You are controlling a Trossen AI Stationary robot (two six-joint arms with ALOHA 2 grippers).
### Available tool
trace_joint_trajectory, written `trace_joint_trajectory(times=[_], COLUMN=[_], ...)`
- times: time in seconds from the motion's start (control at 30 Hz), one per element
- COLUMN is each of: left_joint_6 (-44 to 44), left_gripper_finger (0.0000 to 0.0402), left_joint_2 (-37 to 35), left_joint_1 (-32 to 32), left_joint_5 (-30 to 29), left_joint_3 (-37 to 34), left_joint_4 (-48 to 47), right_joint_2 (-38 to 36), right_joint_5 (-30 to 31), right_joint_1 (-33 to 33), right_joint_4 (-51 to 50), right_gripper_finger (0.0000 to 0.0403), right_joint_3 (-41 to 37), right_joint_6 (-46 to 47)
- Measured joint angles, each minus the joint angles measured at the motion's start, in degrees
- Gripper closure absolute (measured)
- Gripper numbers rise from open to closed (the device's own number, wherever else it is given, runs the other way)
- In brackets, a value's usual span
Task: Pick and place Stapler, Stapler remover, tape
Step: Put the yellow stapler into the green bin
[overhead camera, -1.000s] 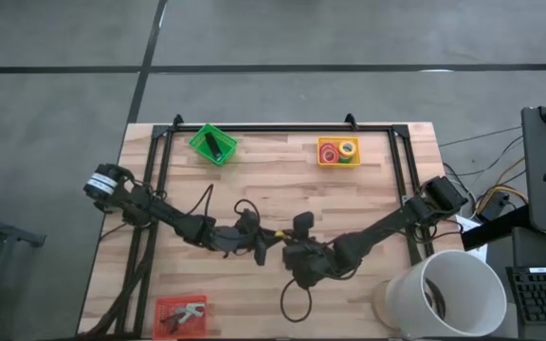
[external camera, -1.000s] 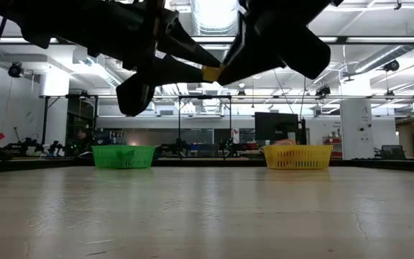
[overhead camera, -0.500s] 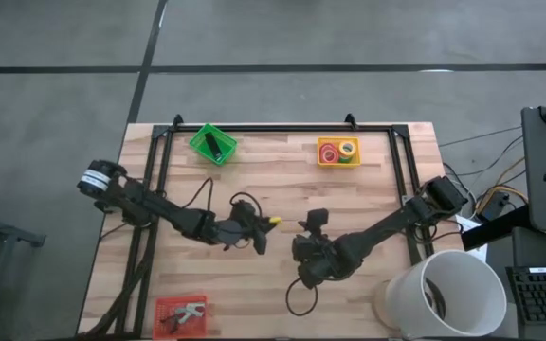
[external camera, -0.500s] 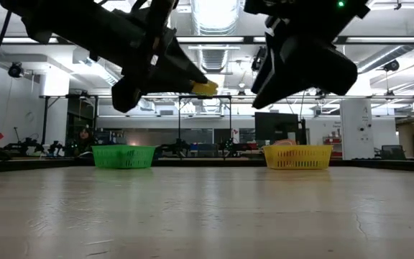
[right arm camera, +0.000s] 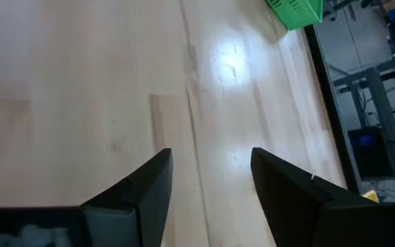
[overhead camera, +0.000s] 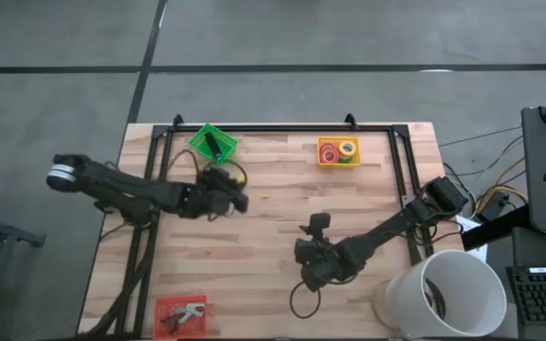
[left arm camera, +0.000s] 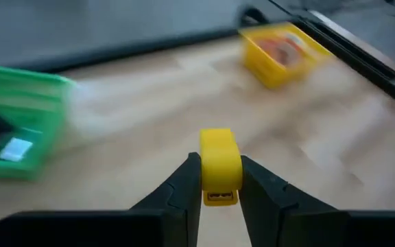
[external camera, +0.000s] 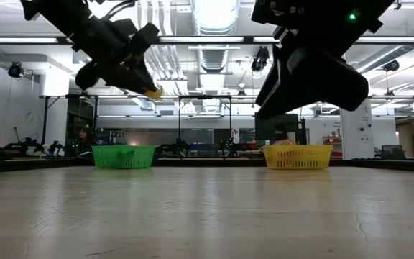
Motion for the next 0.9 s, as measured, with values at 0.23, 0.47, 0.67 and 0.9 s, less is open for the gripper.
trace_joint_trajectory(times=[0.23, 0.47, 0.67, 0.9], left_joint_6=[3.68, 4.35, 5.55, 7.85], left_gripper_finger=[0.0316, 0.0315, 0.0315, 0.0308], left_joint_2=[-4.27, -4.15, -1.17, 0.73], left_joint_1=[9.38, 24.82, 37.09, 39.78], left_joint_5=[-4.72, 4.13, 17.61, 19.46], left_joint_3=[-2.49, -6.79, -8.94, -9.31], left_joint_4=[-2.63, -0.44, 3.17, 3.63], right_joint_2=[0.0, 0.0, 0.0, 0.0], right_joint_5=[0.34, 0.37, 0.4, 0.47], right_joint_1=[-0.12, -0.11, -0.13, -0.18], right_joint_4=[2.93, 3.51, 3.71, 4.76], right_gripper_finger=[0.0211, 0.0216, 0.0216, 0.0223], right_joint_3=[-1.7, -2.42, -2.65, -3.27], right_joint_6=[0.51, 0.54, 0.56, 0.4])
